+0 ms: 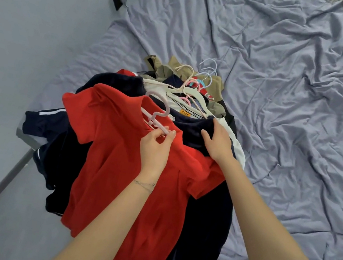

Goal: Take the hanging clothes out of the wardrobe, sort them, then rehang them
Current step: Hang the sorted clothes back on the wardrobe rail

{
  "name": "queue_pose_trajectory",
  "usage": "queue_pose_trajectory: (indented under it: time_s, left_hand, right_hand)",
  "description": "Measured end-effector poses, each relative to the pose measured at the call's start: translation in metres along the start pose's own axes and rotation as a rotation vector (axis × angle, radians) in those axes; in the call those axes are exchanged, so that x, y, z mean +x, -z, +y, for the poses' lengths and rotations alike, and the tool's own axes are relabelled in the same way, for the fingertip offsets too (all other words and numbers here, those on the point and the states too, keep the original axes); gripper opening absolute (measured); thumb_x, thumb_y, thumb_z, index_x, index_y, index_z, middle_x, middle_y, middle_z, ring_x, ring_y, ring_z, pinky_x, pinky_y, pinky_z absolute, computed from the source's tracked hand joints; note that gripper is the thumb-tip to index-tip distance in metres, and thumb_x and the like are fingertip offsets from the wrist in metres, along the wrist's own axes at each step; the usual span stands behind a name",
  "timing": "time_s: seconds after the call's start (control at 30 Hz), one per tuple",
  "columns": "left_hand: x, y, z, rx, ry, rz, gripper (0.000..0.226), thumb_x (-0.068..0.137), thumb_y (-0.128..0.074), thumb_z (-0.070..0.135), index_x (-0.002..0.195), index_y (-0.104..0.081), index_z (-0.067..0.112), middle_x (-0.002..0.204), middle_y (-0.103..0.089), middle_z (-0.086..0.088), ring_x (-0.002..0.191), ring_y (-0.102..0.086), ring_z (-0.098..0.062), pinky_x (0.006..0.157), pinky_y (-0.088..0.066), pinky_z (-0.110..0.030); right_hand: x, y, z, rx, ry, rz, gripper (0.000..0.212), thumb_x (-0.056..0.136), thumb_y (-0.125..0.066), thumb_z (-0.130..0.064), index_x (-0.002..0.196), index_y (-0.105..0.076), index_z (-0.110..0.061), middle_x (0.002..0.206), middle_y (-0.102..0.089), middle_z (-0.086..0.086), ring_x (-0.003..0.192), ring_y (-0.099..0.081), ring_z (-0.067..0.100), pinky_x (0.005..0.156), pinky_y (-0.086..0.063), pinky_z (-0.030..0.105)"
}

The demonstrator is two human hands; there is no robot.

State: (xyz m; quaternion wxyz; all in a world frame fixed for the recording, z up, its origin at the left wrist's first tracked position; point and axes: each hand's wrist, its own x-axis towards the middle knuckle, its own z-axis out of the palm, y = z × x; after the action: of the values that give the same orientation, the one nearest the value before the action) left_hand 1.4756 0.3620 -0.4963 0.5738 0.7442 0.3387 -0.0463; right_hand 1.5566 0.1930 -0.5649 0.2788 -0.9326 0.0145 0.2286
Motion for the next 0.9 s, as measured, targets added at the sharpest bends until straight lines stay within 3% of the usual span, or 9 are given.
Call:
queue_pose_trajectory:
  time_s: [0.17,0.27,0.37,0.47,0.57,0.73,0.9]
  left_hand:
    - [-0.002,0.008,-0.004,0.008,0.013,-0.017,0.013,0.093,-0.063,0.028,0.095,-0.073,0.020,0.101,-0.066,0.015,0.090,-0.054,0.015,0.080,-0.036,-0.001]
    - [-0.008,0.021,-0.003,-0.014,0.037,-0.009,0.017,0.095,-0.060,0.029,0.086,-0.070,0.018,0.090,-0.067,0.005,0.083,-0.057,0.002,0.078,-0.043,-0.014]
    - [-0.017,0.040,0.001,-0.054,0.057,0.005,0.028,0.095,-0.059,0.025,0.078,-0.064,0.003,0.081,-0.064,-0.010,0.078,-0.053,-0.006,0.078,-0.045,-0.028]
    - [-0.031,0.068,0.008,-0.066,0.031,0.034,0.029,0.098,-0.055,0.025,0.075,-0.059,0.007,0.073,-0.055,0.003,0.073,-0.049,-0.006,0.073,-0.041,-0.026]
    - [-0.049,0.102,0.017,-0.037,-0.002,0.096,0.034,0.099,-0.052,0.028,0.080,-0.057,0.000,0.075,-0.053,0.000,0.073,-0.049,-0.009,0.072,-0.039,-0.029]
    - [-0.099,0.156,0.035,-0.034,-0.055,0.221,0.031,0.100,-0.048,0.026,0.069,-0.048,0.024,0.063,-0.050,0.016,0.063,-0.046,0.001,0.067,-0.038,-0.023]
    - [-0.164,0.205,0.042,-0.161,-0.086,0.434,0.031,0.100,-0.049,0.026,0.076,-0.052,0.007,0.067,-0.047,0.007,0.063,-0.043,-0.005,0.064,-0.038,-0.020]
  right_hand:
    - [0.007,0.000,-0.002,-0.023,-0.144,0.051,0.042,0.097,-0.052,-0.040,0.124,-0.053,-0.009,0.117,-0.062,0.011,0.111,-0.055,0.032,0.090,-0.042,0.040]
    - [-0.001,0.000,-0.005,0.081,-0.194,0.003,0.039,0.097,-0.053,-0.042,0.112,-0.050,-0.006,0.099,-0.061,0.008,0.097,-0.058,0.030,0.078,-0.040,0.036]
    - [-0.020,0.004,-0.018,0.103,-0.165,-0.044,0.034,0.097,-0.053,-0.042,0.090,-0.050,-0.010,0.083,-0.056,0.003,0.081,-0.054,0.027,0.066,-0.035,0.034]
    - [-0.049,0.017,-0.044,0.190,-0.088,-0.027,0.039,0.095,-0.056,-0.041,0.069,-0.042,-0.015,0.064,-0.045,-0.003,0.064,-0.044,0.017,0.055,-0.031,0.029]
    - [-0.086,0.038,-0.077,0.341,-0.048,0.004,0.043,0.090,-0.061,-0.041,0.065,-0.036,-0.018,0.061,-0.036,-0.004,0.058,-0.036,0.011,0.056,-0.029,0.027]
    - [-0.157,0.066,-0.135,0.600,-0.008,-0.075,0.038,0.089,-0.065,-0.038,0.071,-0.040,-0.014,0.068,-0.035,0.008,0.063,-0.035,0.019,0.060,-0.030,0.034]
    - [-0.220,0.073,-0.203,0.619,0.144,-0.140,0.042,0.090,-0.065,-0.036,0.068,-0.036,-0.016,0.066,-0.031,0.007,0.062,-0.032,0.018,0.061,-0.029,0.032]
